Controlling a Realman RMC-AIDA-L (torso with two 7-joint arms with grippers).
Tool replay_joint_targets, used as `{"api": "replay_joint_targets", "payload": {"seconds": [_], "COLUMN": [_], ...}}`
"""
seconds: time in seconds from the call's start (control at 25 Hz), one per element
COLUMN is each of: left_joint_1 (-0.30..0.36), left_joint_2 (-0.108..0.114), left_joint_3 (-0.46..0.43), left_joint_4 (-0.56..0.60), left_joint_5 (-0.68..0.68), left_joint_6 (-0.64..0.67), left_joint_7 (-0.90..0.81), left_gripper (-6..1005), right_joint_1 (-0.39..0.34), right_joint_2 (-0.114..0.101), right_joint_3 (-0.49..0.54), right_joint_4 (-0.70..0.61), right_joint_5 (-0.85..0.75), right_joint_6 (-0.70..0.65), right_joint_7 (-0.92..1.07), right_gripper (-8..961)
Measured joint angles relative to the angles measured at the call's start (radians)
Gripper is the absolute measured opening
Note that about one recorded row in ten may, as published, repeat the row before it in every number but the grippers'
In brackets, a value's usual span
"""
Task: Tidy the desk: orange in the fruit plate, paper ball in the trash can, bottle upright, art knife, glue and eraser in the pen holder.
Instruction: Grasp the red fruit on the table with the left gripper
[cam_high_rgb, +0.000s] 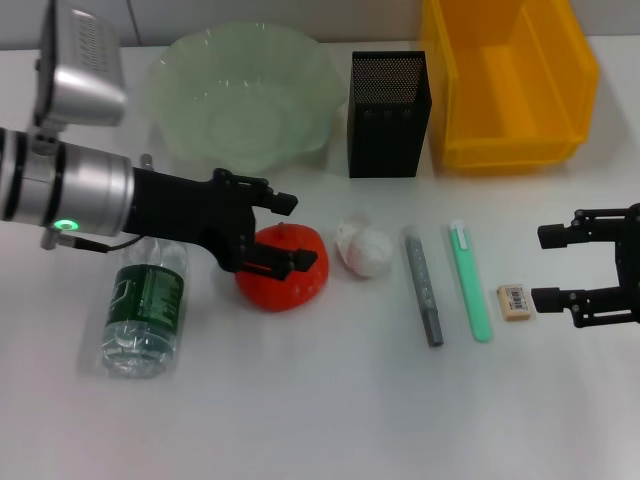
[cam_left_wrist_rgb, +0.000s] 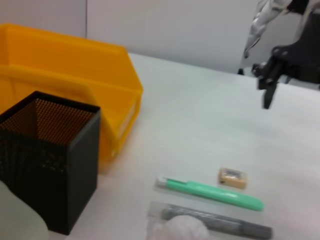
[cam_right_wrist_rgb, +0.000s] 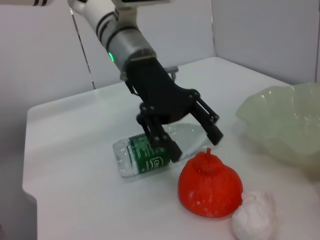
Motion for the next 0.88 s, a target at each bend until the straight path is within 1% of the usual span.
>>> {"api": "replay_joint_targets", "payload": {"seconds": [0.12,0.16,0.2,0.24,0.56,0.64,0.84,0.88], "left_joint_1": [0.006,0.012,0.012,0.015,0.027,0.031,0.046,0.046], "left_joint_2": [0.000,0.001,0.001,0.000,0.003,0.004,0.005,0.005], "left_joint_3": [0.081,0.121,0.121,0.139,0.150,0.175,0.188,0.188], "left_joint_4": [-0.019,-0.020,-0.020,-0.020,-0.021,-0.022,-0.020,-0.020], "left_joint_5": [-0.038,-0.042,-0.042,-0.043,-0.043,-0.037,-0.044,-0.044], "left_joint_6": [-0.071,-0.106,-0.106,-0.126,-0.165,-0.167,-0.170,-0.170], "left_joint_7": [-0.001,-0.004,-0.004,-0.008,-0.010,-0.022,-0.009,-0.009], "left_gripper": [732,731,729,727,714,710,702,658], "right_joint_1": [-0.001,-0.001,-0.001,-0.001,0.000,0.000,-0.001,-0.001], "right_joint_2": [0.001,0.001,0.001,0.001,0.003,0.003,0.003,0.003], "right_joint_3": [0.000,0.000,0.000,-0.001,-0.001,0.000,0.000,0.000], "right_joint_4": [0.000,0.000,0.000,0.001,0.009,0.010,0.015,0.015], "right_joint_5": [0.000,0.000,0.000,-0.001,-0.001,0.000,0.002,0.002], "right_joint_6": [0.000,0.000,0.000,0.000,0.009,0.009,0.010,0.010], "right_joint_7": [0.001,0.001,0.001,0.001,0.002,0.002,0.003,0.003], "right_gripper": [744,744,743,742,737,736,733,732]}}
